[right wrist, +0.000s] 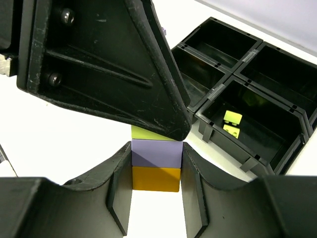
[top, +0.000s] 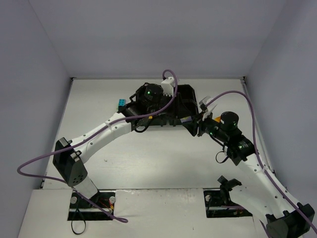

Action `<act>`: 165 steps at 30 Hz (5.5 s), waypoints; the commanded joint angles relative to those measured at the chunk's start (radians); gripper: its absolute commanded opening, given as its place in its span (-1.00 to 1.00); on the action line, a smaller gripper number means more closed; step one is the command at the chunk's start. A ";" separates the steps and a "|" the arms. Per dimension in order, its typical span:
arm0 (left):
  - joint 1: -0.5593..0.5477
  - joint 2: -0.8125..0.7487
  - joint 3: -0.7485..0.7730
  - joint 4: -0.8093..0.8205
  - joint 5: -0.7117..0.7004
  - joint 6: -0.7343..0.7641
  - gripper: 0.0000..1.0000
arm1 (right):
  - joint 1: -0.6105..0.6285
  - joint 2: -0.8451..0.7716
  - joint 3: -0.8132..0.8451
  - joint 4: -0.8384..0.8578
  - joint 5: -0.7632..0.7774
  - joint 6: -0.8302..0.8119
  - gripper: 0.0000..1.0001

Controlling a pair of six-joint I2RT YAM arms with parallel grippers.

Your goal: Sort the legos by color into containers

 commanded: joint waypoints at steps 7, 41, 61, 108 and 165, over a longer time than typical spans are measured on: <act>0.060 -0.036 0.050 0.070 -0.010 0.039 -1.00 | -0.007 -0.012 -0.022 -0.025 0.042 0.002 -1.00; 0.077 0.602 0.588 -0.144 -0.306 0.389 -0.59 | -0.008 -0.018 -0.014 -0.048 0.200 0.102 -1.00; 0.096 0.480 0.535 -0.207 -0.260 0.326 0.31 | -0.008 -0.005 0.002 -0.071 0.214 0.063 -1.00; 0.106 0.092 0.133 -0.075 0.299 0.091 0.11 | -0.004 0.170 0.133 0.056 -0.011 -0.092 -0.98; 0.126 0.087 0.130 -0.151 0.253 0.174 -0.99 | -0.005 0.181 0.093 -0.031 0.088 -0.089 0.19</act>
